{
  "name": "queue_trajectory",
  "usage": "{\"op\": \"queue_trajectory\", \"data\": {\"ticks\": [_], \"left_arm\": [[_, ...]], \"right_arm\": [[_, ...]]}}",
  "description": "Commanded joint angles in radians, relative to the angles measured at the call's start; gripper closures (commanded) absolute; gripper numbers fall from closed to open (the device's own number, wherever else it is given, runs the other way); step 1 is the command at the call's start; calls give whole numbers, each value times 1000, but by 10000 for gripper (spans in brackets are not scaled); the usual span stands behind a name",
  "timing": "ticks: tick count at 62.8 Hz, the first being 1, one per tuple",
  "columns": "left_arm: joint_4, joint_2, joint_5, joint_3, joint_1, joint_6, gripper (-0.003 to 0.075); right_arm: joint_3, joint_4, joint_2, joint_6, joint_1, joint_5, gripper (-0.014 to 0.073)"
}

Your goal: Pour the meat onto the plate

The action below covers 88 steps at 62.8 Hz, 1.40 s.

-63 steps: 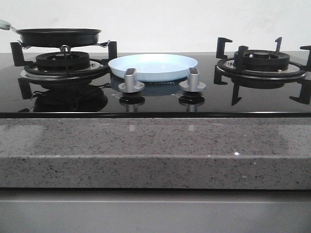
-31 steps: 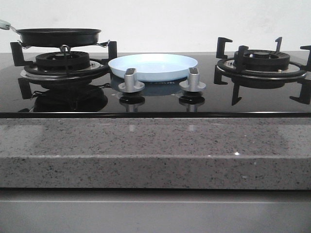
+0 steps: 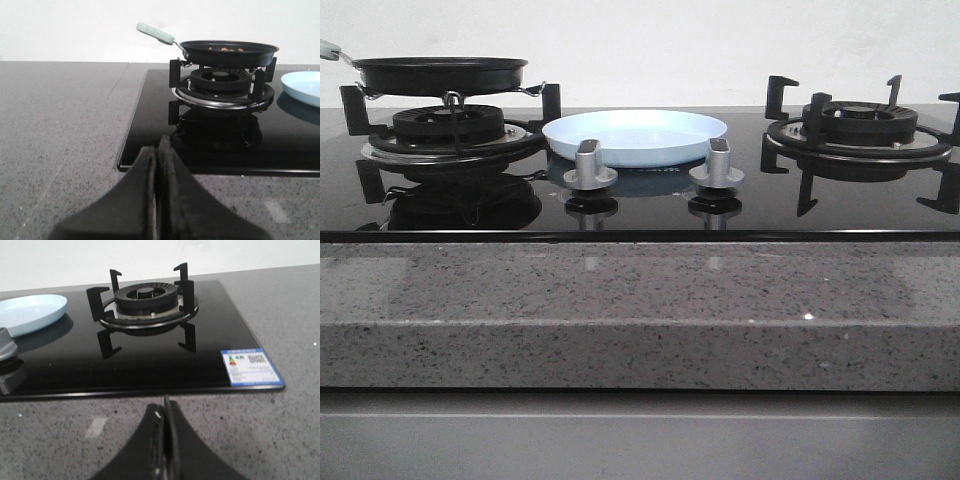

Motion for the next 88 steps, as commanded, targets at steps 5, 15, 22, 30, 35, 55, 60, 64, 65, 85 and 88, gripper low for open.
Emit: {"op": "queue_trajectory", "data": {"ticks": [5,15,22,30,35,55,60,64,65,85,88], "left_arm": [[0,24,-19,-187,-3,-9,741],[1,201,112,-384,-3,-9,741],[4,339,93,-475,-3,0,741],[4,446,90,-536,-3,0,741],[4,464,79,-544,-3,0,741],[4,464,31,-544,-3,0,645],[4,464,31,-544,-3,0,516],[0,464,30,-544,-3,0,369],[0,464,29,-544,-3,0,344],[-21,464,26,-544,-3,0,163],[-21,464,26,-544,-3,0,164]], "right_arm": [[-170,-48,-4,-4,-7,9,652],[-350,-73,105,-4,-7,190,652],[-452,-108,221,-4,-7,230,652],[-543,-120,330,-4,-5,248,652],[-567,-120,357,-4,-5,246,652],[-572,-121,361,-4,-5,233,527],[-572,-121,361,-4,-5,229,379],[-572,-121,361,-4,-5,228,231],[-572,-121,361,-4,-5,228,183],[-572,-121,361,-4,-5,225,-69],[-572,-121,361,-4,-5,225,-69]]}}
